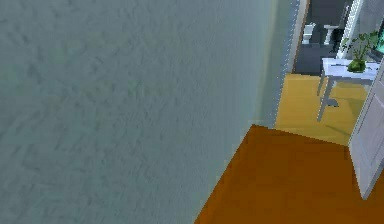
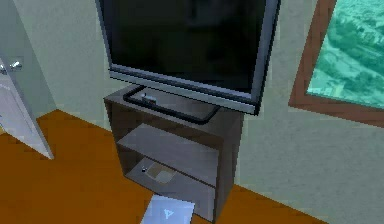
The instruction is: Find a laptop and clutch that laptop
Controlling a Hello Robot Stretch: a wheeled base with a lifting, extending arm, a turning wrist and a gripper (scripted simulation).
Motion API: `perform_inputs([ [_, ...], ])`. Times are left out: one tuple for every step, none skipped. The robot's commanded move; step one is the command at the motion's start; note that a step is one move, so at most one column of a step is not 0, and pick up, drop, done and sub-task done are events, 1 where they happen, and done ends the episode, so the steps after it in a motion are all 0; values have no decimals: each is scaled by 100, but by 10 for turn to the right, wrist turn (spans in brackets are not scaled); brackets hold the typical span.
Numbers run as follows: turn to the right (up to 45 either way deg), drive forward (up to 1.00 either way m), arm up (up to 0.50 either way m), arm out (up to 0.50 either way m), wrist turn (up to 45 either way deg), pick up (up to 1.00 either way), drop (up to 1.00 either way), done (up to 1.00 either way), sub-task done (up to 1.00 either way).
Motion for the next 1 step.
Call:
perform_inputs([
  [0, 0, 10, 0, 0, 0, 0, 0, 0],
])
